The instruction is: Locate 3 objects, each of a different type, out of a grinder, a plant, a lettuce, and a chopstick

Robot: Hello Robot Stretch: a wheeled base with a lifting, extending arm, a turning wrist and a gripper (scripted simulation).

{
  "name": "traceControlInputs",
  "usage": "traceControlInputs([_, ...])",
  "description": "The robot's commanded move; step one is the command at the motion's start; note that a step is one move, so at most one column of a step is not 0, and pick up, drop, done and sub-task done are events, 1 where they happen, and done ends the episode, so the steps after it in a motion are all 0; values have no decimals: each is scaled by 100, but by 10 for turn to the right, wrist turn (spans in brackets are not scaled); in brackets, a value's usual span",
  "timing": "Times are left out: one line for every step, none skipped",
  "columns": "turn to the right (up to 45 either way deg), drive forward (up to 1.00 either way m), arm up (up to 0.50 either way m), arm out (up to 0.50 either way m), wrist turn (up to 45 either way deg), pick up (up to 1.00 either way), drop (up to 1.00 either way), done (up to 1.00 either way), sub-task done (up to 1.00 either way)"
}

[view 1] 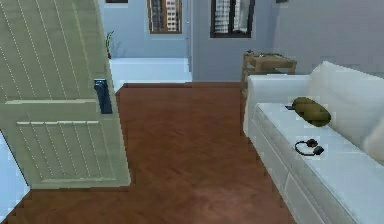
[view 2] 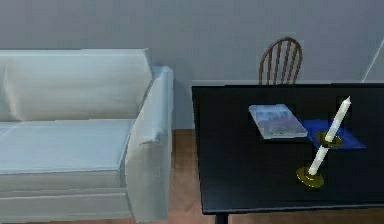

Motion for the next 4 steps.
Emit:
traceControlInputs([0,100,0,0,0,0,0,0,0])
traceControlInputs([0,10,0,0,0,0,0,0,0])
traceControlInputs([0,75,0,0,0,0,0,0,0])
traceControlInputs([-300,0,0,0,0,0,0,0,0])
